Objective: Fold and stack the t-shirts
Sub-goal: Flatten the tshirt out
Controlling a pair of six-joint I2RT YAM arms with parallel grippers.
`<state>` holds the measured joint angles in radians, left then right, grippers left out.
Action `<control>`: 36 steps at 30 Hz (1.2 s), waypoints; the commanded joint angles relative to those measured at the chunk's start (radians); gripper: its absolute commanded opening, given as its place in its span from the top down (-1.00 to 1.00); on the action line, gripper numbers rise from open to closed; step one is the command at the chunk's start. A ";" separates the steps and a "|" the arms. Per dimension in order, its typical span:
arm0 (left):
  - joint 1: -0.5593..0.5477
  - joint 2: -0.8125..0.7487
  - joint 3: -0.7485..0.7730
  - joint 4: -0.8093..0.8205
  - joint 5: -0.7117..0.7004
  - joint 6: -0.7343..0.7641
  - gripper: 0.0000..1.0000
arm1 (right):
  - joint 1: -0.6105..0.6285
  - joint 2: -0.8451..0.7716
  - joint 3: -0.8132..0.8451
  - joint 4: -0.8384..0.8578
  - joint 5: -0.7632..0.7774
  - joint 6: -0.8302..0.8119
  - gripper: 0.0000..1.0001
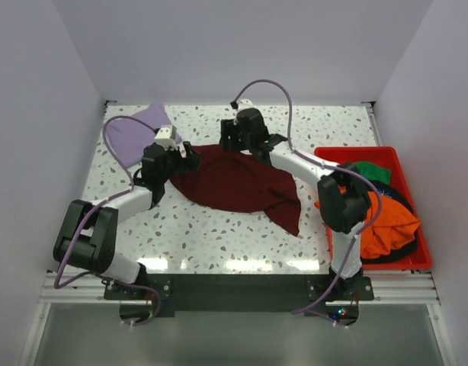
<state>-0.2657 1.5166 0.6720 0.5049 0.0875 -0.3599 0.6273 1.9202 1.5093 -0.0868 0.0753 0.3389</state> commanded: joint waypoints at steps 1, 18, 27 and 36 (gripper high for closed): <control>0.058 -0.068 -0.031 0.057 0.029 -0.050 -0.74 | -0.001 0.118 0.122 -0.047 -0.008 -0.020 -0.30; 0.111 -0.105 -0.087 0.073 -0.009 -0.093 -0.77 | -0.027 0.264 0.230 -0.073 -0.048 -0.038 0.89; 0.112 -0.137 -0.111 0.061 -0.055 -0.097 -0.78 | -0.071 -0.083 0.061 -0.068 0.020 -0.092 1.00; 0.106 -0.102 -0.108 0.067 -0.083 -0.087 -0.75 | -0.071 -0.575 -0.384 -0.056 0.245 -0.078 1.00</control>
<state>-0.1638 1.4014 0.5625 0.5297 0.0292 -0.4530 0.5545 1.4143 1.2587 -0.1493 0.1955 0.2577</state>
